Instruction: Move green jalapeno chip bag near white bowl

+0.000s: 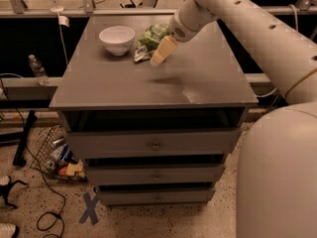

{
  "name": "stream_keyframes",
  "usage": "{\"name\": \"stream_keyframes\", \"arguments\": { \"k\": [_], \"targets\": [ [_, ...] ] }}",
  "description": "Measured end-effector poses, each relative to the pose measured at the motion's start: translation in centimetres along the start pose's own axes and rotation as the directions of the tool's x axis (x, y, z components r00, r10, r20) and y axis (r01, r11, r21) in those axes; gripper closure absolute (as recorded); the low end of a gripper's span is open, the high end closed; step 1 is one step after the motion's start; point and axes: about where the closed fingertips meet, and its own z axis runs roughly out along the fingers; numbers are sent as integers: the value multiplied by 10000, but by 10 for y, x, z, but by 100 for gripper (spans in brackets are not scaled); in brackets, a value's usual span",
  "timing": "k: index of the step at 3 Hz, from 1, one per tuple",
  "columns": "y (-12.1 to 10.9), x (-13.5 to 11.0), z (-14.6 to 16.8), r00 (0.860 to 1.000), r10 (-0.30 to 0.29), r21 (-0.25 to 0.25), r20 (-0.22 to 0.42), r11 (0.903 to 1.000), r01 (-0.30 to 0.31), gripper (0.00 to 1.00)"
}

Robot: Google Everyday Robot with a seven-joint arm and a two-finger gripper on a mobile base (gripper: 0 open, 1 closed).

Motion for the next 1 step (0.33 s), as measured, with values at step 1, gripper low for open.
{"name": "stream_keyframes", "arguments": {
  "k": [1],
  "targets": [
    [-16,27,-46,9973,673,844,282,9940,-695,0]
  ]
}}
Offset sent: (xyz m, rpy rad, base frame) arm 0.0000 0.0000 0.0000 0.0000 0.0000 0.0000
